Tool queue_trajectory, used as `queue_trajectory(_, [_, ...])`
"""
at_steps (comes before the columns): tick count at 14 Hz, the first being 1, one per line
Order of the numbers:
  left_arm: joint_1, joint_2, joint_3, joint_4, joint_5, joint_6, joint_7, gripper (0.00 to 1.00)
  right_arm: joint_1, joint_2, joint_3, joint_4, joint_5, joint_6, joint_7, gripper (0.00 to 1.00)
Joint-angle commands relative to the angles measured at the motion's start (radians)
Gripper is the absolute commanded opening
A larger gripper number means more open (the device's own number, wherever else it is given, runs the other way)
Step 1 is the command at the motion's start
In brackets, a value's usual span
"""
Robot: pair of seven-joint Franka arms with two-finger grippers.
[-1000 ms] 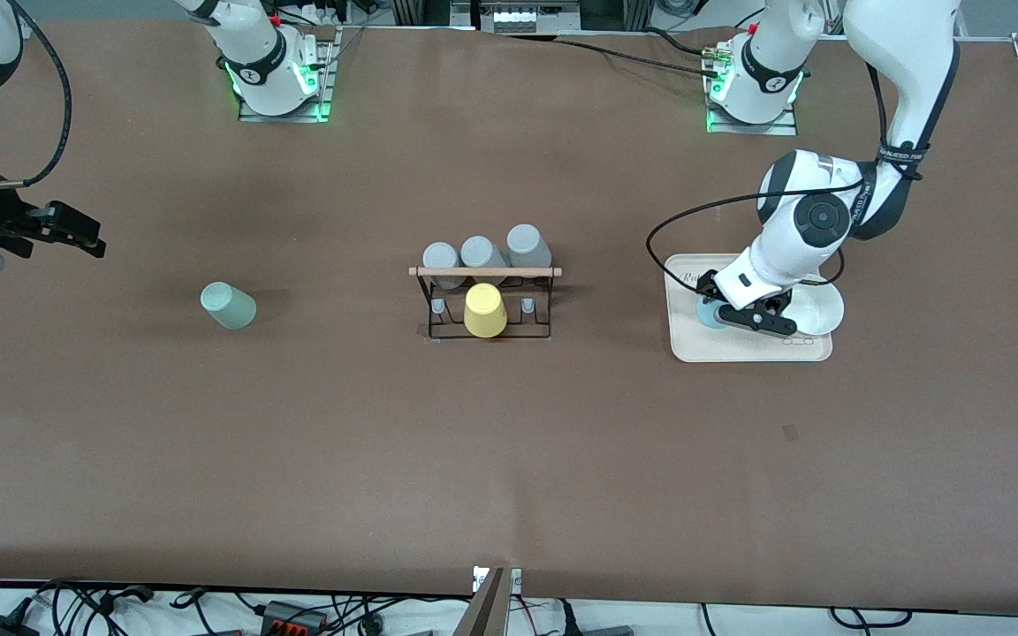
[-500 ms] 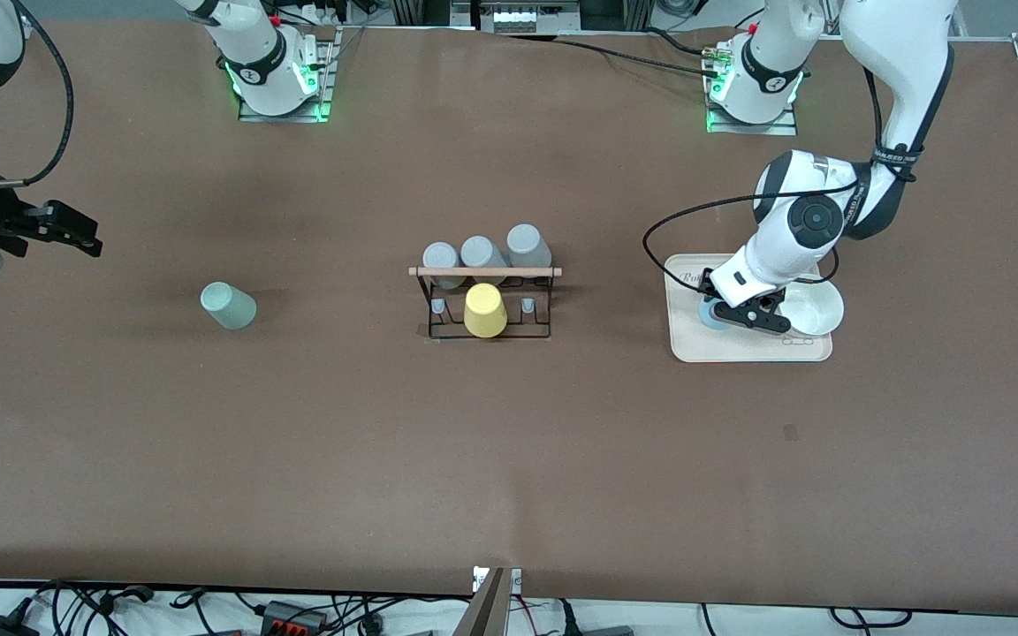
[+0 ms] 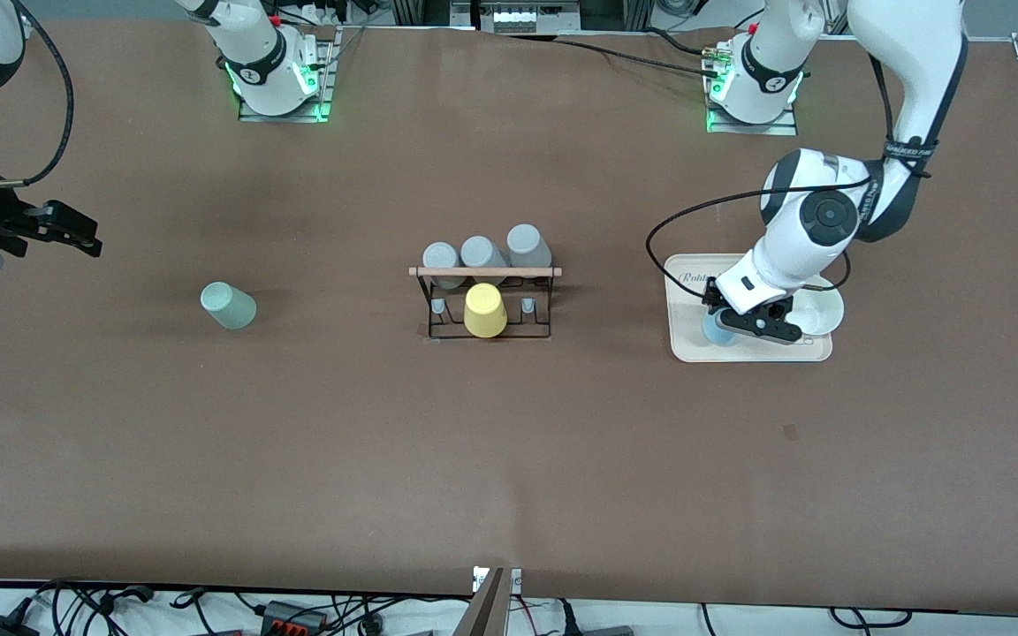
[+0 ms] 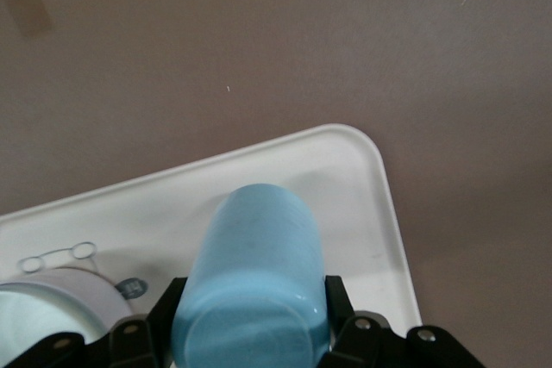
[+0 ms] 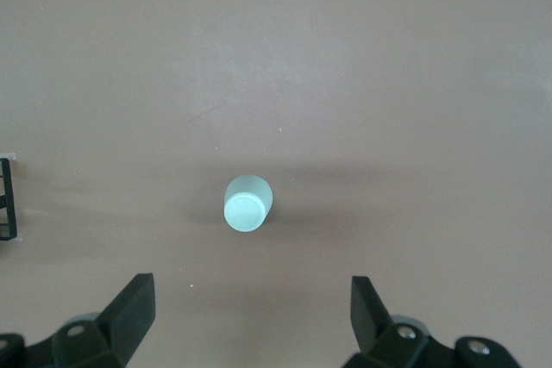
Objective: Hang scattered cups on rack with three cups
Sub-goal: 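Carry the light blue cup to the rack and hang it on a peg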
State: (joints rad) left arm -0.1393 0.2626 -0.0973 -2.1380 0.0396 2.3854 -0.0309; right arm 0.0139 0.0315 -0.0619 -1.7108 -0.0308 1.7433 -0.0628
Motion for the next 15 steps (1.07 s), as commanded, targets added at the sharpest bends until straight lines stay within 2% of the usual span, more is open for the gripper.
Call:
queue_trajectory(1, [-0.012,0.01,-0.031,0.212,-0.017,-0.217,-0.007,0.37,-0.002,-0.012,0.004,-0.006,-0.015,-0.004,0.0,1.0])
queue_trajectory(3, [-0.057,0.039,-0.076,0.332,-0.017,-0.255,-0.114,0.37,-0.005,-0.012,0.004,-0.006,-0.014,-0.016,0.0,1.0])
queue_trajectory(5, [-0.153,0.055,-0.081,0.421,-0.01,-0.256,-0.211,0.37,0.001,-0.01,0.004,-0.004,-0.015,-0.027,0.0,1.0])
queue_trajectory(7, [-0.212,0.133,-0.081,0.559,-0.012,-0.291,-0.289,0.37,0.003,-0.004,0.005,-0.003,-0.014,-0.047,-0.002,1.0])
queue_trajectory(9, [-0.284,0.232,-0.081,0.744,-0.009,-0.379,-0.441,0.37,0.0,0.014,0.005,0.003,-0.014,-0.063,-0.003,1.0])
queue_trajectory(11, [-0.35,0.324,-0.068,0.879,-0.006,-0.419,-0.6,0.37,-0.005,0.022,0.005,0.005,-0.014,-0.064,-0.012,1.0])
queue_trajectory(15, [-0.425,0.374,-0.068,0.892,-0.001,-0.417,-0.751,0.37,0.001,0.03,0.005,0.007,-0.014,-0.064,-0.009,1.0])
